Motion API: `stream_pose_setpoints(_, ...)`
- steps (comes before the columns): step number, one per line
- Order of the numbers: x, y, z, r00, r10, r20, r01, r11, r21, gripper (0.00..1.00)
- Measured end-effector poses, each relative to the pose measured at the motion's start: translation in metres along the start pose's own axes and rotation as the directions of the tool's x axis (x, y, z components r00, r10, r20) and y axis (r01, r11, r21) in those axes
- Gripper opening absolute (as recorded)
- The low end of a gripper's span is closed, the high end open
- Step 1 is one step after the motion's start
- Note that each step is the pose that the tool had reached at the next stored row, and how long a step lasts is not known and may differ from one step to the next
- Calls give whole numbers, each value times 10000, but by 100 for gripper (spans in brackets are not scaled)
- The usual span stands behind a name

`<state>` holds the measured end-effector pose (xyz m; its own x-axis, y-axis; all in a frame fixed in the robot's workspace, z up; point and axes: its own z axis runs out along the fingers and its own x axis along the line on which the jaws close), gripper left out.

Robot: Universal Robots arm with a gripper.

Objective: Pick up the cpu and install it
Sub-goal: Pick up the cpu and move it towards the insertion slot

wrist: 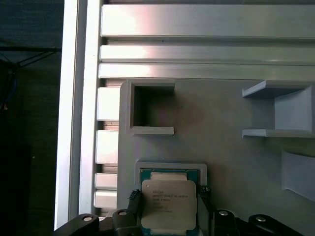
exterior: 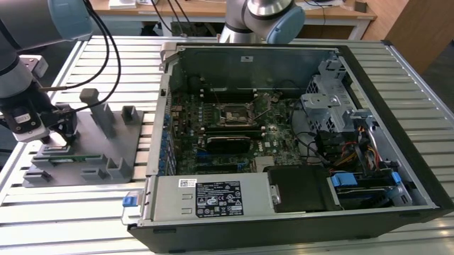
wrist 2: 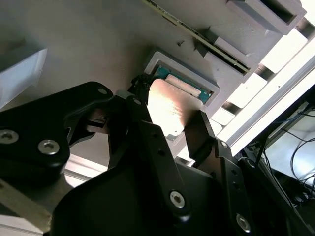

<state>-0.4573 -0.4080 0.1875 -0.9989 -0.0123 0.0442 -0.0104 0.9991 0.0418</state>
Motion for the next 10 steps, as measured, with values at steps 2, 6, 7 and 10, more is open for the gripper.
stream_pose_setpoints(2, 0, 1, -18, 10000, 0, 1, 0, 10000, 0, 54)
stream_pose_setpoints(6, 1, 2, -32, 10000, 0, 4, 0, 10000, -2, 54)
stream_pose_setpoints(7, 1, 2, -33, 10000, 0, 4, 0, 10000, -3, 54)
stream_pose_setpoints(10, 4, 1, -35, 10000, -1, 1, 1, 10000, -2, 54)
